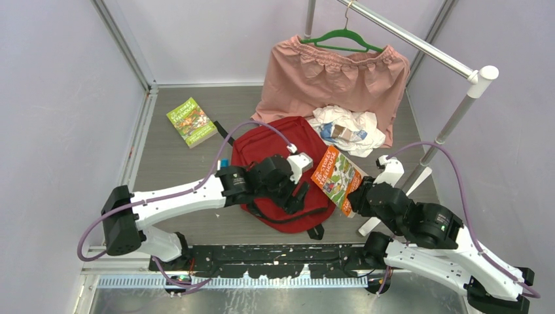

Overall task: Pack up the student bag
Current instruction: Place the book in the student bag.

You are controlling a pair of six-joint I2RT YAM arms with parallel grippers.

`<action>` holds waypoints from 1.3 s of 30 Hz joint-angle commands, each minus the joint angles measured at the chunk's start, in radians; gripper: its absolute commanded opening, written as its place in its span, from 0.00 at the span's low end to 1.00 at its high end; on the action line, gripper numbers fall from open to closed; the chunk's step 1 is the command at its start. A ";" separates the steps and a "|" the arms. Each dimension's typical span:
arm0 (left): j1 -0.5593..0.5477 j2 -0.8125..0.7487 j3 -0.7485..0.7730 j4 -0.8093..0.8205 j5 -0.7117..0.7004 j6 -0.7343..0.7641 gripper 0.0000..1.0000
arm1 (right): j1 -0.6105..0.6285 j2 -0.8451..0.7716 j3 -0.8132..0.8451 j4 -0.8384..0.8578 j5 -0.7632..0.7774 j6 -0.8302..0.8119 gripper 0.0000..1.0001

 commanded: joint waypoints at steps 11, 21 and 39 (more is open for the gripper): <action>-0.128 0.180 0.149 -0.057 -0.052 0.112 0.66 | 0.004 -0.012 0.039 0.103 0.040 0.015 0.01; -0.128 0.142 0.139 -0.091 -0.139 0.109 0.36 | 0.003 -0.007 0.032 0.108 0.038 0.016 0.01; -0.108 -0.082 0.038 -0.019 -0.227 0.119 0.00 | 0.004 0.007 0.054 0.111 0.038 0.011 0.01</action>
